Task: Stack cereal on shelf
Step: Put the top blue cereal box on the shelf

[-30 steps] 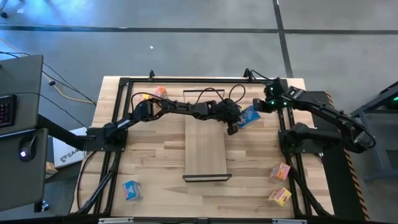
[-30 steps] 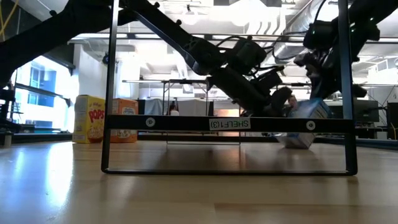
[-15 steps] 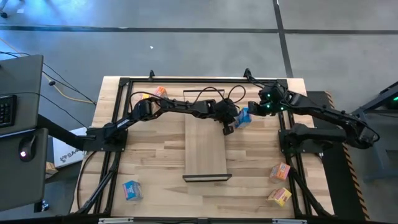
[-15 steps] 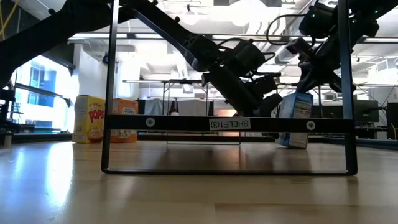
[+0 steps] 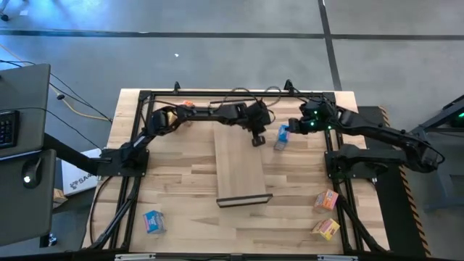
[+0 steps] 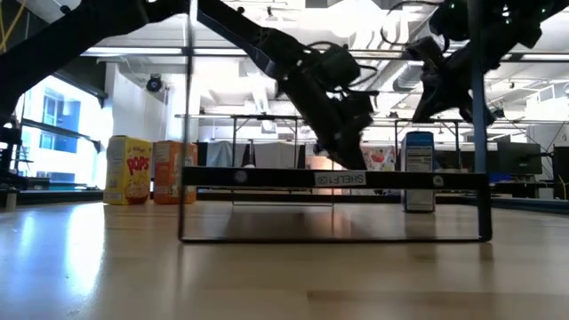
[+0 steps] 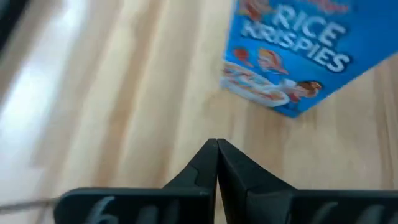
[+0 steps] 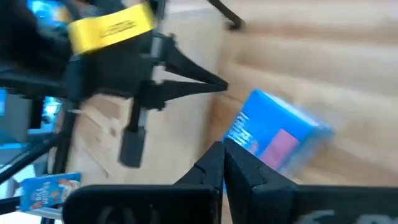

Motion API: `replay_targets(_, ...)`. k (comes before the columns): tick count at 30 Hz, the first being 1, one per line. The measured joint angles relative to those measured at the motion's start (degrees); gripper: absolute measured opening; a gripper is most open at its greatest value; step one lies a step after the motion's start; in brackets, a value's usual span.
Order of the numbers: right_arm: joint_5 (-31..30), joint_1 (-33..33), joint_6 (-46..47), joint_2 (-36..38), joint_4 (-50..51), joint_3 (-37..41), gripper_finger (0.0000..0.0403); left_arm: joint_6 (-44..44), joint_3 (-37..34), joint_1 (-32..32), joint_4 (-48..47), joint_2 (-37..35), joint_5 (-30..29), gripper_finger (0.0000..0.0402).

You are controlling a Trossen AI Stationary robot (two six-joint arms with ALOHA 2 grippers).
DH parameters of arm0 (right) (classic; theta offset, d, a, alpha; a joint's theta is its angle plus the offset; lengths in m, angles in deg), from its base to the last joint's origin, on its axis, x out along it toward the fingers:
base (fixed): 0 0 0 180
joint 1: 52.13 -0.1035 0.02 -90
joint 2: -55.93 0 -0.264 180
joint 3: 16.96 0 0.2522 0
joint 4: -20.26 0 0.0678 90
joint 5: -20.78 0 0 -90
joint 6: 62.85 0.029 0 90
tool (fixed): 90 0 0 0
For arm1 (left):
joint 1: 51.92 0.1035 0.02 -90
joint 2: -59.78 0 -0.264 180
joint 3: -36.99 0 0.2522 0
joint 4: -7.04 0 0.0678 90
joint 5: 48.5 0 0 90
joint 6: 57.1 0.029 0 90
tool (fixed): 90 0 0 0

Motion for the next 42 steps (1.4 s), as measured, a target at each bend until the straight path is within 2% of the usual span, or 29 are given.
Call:
replay_targets(5,-2.1,0.0,-6.6,0.0,1.8,-6.9,0.0,-2.0,0.0,1.6,1.0,-4.3,0.7,0.0)
replay_targets(11,-2.9,0.0,-14.7,-0.5,4.7,-15.2,0.0,-5.8,0.0,1.3,6.1,-7.2,5.6,0.0)
replay_targets(17,-6.4,0.0,-18.5,-0.5,8.4,-21.4,0.0,-8.2,0.0,0.2,10.4,-7.1,5.9,0.0)
replay_targets(28,-7.6,0.0,-19.6,-0.6,14.7,-22.7,0.0,-11.1,0.0,-0.5,9.7,-4.1,4.7,0.0)
replay_targets(35,-8.9,0.0,-21.5,-1.0,18.3,-22.7,0.0003,-11.5,0.0,-0.5,9.9,-5.0,4.5,0.0)
replay_targets(38,-10.6,0.1,-21.3,-1.7,19.9,-22.6,0.0027,-11.9,0.0,-0.3,10.2,-7.2,4.6,0.0)
replay_targets(42,-8.7,0.0,-20.5,-3.8,19.8,-22.6,0.0103,-11.7,0.0,0.2,9.7,-11.5,4.7,0.0)
